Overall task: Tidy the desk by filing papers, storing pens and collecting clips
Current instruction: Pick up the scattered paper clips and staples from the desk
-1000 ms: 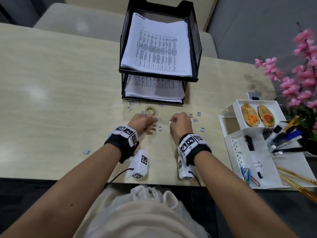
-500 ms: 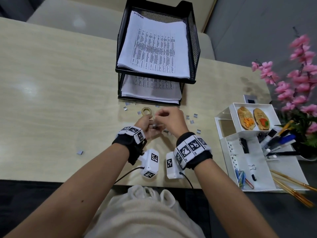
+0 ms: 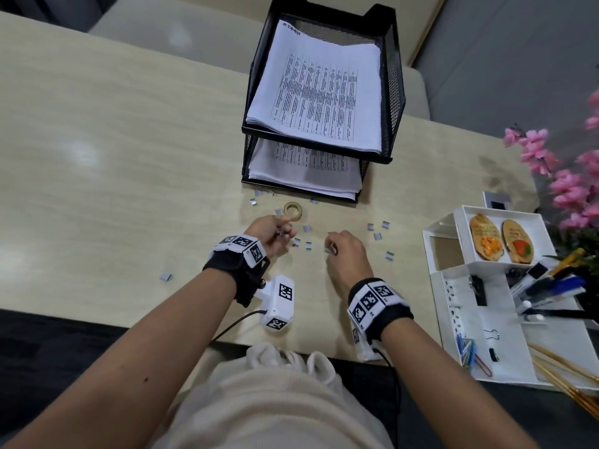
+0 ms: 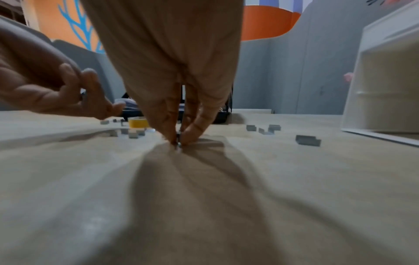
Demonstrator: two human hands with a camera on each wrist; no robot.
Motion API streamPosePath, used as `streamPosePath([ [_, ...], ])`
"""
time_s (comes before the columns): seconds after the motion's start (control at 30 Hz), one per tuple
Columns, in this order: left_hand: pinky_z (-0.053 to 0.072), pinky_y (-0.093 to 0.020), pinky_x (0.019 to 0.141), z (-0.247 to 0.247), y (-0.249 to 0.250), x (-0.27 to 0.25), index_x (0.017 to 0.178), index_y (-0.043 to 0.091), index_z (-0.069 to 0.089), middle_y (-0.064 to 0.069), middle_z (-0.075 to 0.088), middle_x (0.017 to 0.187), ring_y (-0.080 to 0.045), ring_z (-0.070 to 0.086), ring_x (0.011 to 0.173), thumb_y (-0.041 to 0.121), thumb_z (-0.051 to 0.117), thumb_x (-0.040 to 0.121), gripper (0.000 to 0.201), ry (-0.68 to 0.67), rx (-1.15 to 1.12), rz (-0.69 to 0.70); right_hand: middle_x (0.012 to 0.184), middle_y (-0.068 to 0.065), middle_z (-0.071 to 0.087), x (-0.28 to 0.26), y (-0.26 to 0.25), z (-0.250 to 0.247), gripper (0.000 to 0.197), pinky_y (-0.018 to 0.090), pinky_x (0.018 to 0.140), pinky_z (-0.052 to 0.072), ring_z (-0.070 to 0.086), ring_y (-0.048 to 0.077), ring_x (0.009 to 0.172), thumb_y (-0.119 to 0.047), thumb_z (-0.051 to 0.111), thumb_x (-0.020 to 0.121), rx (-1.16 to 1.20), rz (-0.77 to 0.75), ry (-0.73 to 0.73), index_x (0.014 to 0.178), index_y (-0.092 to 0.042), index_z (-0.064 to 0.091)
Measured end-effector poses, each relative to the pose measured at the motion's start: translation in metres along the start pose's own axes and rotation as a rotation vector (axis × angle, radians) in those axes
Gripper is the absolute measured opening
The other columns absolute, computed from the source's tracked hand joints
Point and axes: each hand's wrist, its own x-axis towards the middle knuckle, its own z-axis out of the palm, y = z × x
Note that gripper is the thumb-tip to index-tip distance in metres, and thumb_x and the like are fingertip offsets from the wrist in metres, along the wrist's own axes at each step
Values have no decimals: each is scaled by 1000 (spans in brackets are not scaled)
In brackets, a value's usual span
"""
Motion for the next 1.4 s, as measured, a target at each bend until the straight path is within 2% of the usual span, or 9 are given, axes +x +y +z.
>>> streamPosePath([
  [0.17, 53, -18, 45, 2, -5, -1, 77, 2, 53, -6, 62, 42, -13, 65, 41, 5, 39, 97, 24, -49, -60, -11, 88, 13, 65, 3, -8, -6, 16, 21, 65, 43, 54, 18, 74, 8, 55, 77, 280, 23, 121, 82, -2, 66],
  [0.33, 54, -22, 43, 8, -15, 1, 74, 1, 54, -9, 63, 44, -15, 61, 36, 21, 33, 99, 39, -95, -105, -38, 74, 1, 62, 1, -44, -31, 5, 1, 52, 42, 51, -5, 57, 0, 70, 77, 537, -125, 48, 82, -3, 69],
  [0.5, 33, -7, 29, 1, -9, -2, 58, 12, 36, 1, 44, 30, -9, 43, 24, 25, 32, 100, 44, -11, -103, -32, 96, 14, 69, 18, -28, -27, 16, 25, 83, 52, 64, 20, 87, 3, 59, 82, 395, -17, 129, 90, -4, 71],
  [0.63, 17, -9, 23, -13, -5, -4, 65, 16, 35, 4, 32, 26, -3, 28, 19, 19, 28, 100, 35, -35, -27, -29, 108, 18, 62, 17, -9, -10, 31, 30, 87, 46, 58, 30, 102, 12, 46, 79, 84, -2, -15, 99, 0, 67],
  [0.77, 21, -9, 23, -23, -2, -7, 74, 12, 41, 3, 40, 38, -1, 32, 21, 5, 29, 99, 29, -9, -57, -9, 92, 20, 63, 19, -19, -7, 34, 34, 79, 49, 59, 33, 90, 17, 38, 74, 116, 45, 4, 84, 6, 68],
  [0.9, 33, -9, 26, -37, -1, -9, 70, 8, 45, 0, 48, 39, -4, 41, 25, 6, 36, 98, 29, -20, -131, -54, 63, 6, 52, 32, -42, -2, 29, 36, 75, 54, 57, 29, 77, 13, 40, 76, 276, 81, 74, 72, 6, 67],
  [1.1, 52, -19, 37, -48, 0, -18, 77, 1, 52, -12, 61, 56, -14, 61, 35, 11, 37, 98, 28, 44, -166, -22, 97, 21, 63, 39, -48, 12, 27, 30, 77, 47, 60, 32, 92, 14, 43, 76, 200, 80, 15, 84, 6, 68],
  [1.23, 55, -22, 43, -48, -4, -14, 80, -1, 54, -13, 66, 47, -18, 67, 42, 15, 28, 101, 37, 19, -200, -21, 89, 21, 66, 34, -45, 5, 24, 31, 81, 53, 61, 30, 84, 9, 47, 78, 258, 100, 76, 76, 4, 71],
  [1.4, 53, -25, 37, -34, -11, -12, 79, -5, 52, -19, 64, 47, -23, 65, 39, 22, 27, 101, 43, -13, -233, -66, 91, 10, 69, 13, -78, -15, 13, 26, 78, 51, 62, 19, 85, 6, 65, 77, 465, -111, -28, 82, -4, 72],
])
